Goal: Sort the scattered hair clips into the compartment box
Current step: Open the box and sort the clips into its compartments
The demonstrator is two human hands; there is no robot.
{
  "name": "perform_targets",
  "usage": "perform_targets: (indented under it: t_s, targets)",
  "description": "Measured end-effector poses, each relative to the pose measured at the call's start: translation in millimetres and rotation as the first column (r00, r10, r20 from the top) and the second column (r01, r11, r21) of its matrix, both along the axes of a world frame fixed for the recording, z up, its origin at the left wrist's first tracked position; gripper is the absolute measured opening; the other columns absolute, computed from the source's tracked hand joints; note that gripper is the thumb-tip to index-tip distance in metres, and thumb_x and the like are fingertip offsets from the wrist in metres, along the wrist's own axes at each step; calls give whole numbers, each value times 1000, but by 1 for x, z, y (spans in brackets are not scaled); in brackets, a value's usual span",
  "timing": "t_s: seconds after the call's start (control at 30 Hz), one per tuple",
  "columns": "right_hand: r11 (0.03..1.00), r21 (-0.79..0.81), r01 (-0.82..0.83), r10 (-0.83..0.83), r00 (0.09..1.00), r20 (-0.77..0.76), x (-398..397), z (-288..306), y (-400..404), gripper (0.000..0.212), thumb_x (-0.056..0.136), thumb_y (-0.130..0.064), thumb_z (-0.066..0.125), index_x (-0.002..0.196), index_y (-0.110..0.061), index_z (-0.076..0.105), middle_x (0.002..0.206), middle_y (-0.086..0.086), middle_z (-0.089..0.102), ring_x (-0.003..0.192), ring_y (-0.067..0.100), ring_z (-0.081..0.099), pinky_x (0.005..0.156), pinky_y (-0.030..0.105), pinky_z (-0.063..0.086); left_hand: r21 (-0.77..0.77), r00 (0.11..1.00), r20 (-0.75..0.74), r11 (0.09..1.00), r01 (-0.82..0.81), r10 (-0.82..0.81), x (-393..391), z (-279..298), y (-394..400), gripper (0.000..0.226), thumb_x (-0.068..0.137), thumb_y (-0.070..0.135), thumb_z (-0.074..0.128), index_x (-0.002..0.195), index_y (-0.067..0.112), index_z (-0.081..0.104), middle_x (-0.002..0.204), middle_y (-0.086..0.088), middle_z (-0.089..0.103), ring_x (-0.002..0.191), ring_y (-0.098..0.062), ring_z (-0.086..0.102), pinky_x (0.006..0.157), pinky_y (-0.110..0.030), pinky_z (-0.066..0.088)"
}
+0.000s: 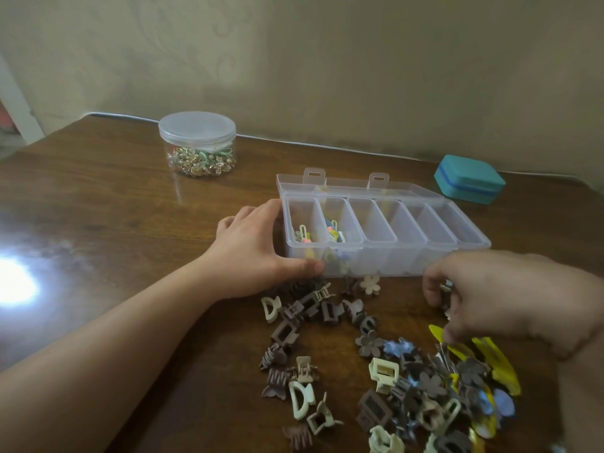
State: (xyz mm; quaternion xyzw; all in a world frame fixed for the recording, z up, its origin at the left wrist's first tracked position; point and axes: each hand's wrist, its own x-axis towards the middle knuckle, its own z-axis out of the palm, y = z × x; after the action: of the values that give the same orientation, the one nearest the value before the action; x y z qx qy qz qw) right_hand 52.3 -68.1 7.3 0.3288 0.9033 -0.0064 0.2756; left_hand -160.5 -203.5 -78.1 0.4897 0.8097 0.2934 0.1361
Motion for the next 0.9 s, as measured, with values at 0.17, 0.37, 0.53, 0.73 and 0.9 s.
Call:
perform_targets:
  t_s: [0.17, 0.37, 0.53, 0.73, 0.9]
  targets:
    - [992, 74, -98, 99, 995, -9, -6, -8, -7, 29, 78, -34, 73, 89, -36, 47, 85, -14, 54, 84, 5, 51, 61, 25, 40, 8, 1000, -7, 1000, -2, 2, 0, 0, 0, 109, 47, 90, 49, 142, 39, 35, 139, 19, 45, 134, -10, 35, 113, -41, 20]
    - [983, -125, -138, 101, 959, -265, 0, 0, 2, 15, 87, -28, 67, 87, -39, 57, 80, -7, 60, 69, 5, 54, 63, 23, 48, 15, 1000, -9, 1000, 1, -1, -1, -1, 0, 107, 48, 90, 49, 142, 40, 35, 141, 19, 46, 134, -10, 35, 113, -42, 21]
    - [953, -158, -260, -59, 352, -934, -11, 7, -10, 12, 76, -27, 77, 77, -31, 66, 74, -11, 68, 58, 6, 60, 50, 12, 46, 17, 1000, -16, 1000, 5, -5, 0, -1, 0, 106, 49, 90, 49, 141, 40, 35, 141, 18, 46, 133, -9, 34, 112, -41, 21]
    - [979, 137, -154, 193, 451, -871, -39, -26, -35, 44, 80, -65, 54, 118, -43, 61, 91, -24, 61, 86, -1, 58, 70, 24, 48, 43, 999, -39, 999, 8, -6, -1, -4, 1, 100, 53, 90, 48, 140, 41, 37, 137, 18, 49, 130, -8, 36, 109, -40, 22]
    - [941, 187, -282, 315, 531, -786, -35, -26, -37, 52, 79, -71, 35, 124, -52, 54, 110, -19, 59, 104, 4, 49, 84, 34, 46, 54, 999, -43, 999, 3, -1, -1, -5, 1, 97, 54, 90, 46, 138, 41, 38, 133, 19, 50, 127, -8, 37, 106, -38, 22]
